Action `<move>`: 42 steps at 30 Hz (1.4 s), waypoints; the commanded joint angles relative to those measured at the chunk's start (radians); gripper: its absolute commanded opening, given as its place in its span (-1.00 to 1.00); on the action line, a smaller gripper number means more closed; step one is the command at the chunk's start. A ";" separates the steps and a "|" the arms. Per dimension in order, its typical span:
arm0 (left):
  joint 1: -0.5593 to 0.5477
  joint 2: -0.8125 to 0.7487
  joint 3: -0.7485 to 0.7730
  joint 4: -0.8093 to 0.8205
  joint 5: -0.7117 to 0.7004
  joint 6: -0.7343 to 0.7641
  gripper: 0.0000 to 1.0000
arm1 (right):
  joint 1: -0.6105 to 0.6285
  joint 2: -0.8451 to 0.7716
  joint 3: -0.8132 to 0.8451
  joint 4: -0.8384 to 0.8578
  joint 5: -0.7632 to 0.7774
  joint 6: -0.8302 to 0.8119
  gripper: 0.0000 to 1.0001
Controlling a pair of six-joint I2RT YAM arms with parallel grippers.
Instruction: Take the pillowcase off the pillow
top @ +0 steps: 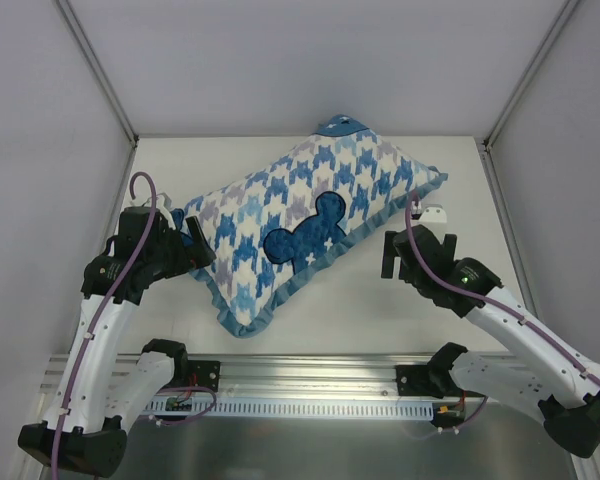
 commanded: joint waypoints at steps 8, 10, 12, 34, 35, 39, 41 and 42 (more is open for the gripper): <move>-0.004 -0.010 -0.010 -0.027 0.052 -0.007 0.98 | -0.001 -0.053 -0.004 -0.031 0.034 0.037 0.93; -0.016 -0.021 -0.008 -0.028 0.070 -0.016 0.97 | -0.001 -0.055 -0.008 -0.037 0.032 0.040 0.93; -0.039 -0.032 -0.004 -0.036 0.072 -0.033 0.97 | -0.001 -0.058 -0.010 -0.037 0.028 0.045 0.93; -0.553 0.055 -0.212 0.155 -0.022 -0.442 0.98 | 0.001 -0.059 -0.001 -0.049 -0.055 0.085 0.93; -0.553 0.078 -0.225 0.221 -0.008 -0.442 0.90 | 0.002 -0.059 0.002 -0.060 -0.058 0.089 0.93; -0.551 0.128 -0.164 0.240 -0.006 -0.410 -0.54 | 0.001 -0.079 0.005 -0.094 -0.063 0.091 0.93; -0.541 0.120 -0.096 0.234 -0.002 -0.366 -1.00 | -0.001 -0.096 0.004 -0.095 -0.063 0.077 0.93; -0.533 0.111 -0.076 0.217 -0.003 -0.359 -1.00 | -0.002 -0.098 0.007 -0.097 -0.049 0.070 0.93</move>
